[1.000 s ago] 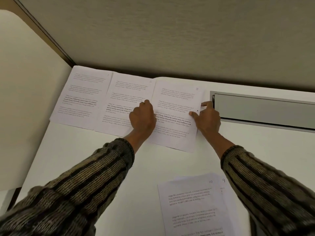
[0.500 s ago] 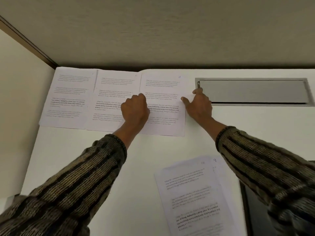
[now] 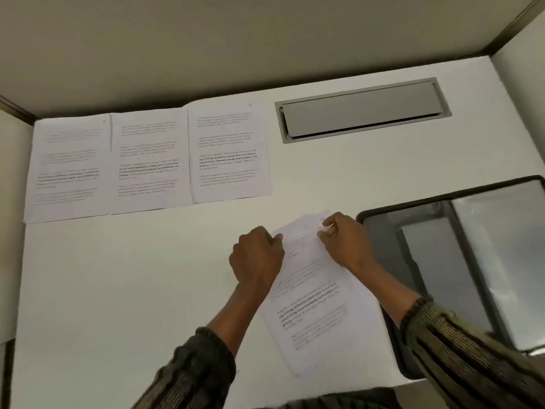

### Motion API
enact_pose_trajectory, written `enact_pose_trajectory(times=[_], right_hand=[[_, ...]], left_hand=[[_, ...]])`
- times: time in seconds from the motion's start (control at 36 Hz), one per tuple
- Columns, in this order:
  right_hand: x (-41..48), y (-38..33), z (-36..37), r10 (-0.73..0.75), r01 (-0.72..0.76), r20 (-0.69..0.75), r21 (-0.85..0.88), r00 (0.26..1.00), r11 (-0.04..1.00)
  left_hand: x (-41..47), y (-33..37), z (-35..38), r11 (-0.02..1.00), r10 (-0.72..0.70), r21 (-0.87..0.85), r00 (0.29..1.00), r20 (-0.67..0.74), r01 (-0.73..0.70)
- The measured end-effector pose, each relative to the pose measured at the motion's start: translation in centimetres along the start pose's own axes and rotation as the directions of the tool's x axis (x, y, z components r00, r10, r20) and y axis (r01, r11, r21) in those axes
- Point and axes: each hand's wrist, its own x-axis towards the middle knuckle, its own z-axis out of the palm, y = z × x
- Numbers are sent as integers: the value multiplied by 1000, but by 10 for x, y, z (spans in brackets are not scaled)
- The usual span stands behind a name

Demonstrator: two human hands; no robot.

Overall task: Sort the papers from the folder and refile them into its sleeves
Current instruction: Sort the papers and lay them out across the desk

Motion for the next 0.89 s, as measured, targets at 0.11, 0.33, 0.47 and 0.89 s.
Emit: enact_pose_trajectory(times=[0.11, 0.33, 0.47, 0.89], right_hand=[[-38, 32, 5, 29, -29, 1, -96, 1000, 995], [-77, 60, 14, 37, -35, 13, -124, 999, 992], [-90, 59, 19, 2, 7, 63, -131, 998, 991], [-128, 52, 31, -50, 46, -114, -35, 992, 998]], left_hand=[[-42, 0, 24, 999, 2, -49, 998, 65, 1], [-82, -21, 64, 993, 102, -56, 994, 31, -100], [-86, -35, 71, 987, 155, -34, 987, -42, -157], [-103, -7, 70, 992, 85, -93, 996, 39, -81]])
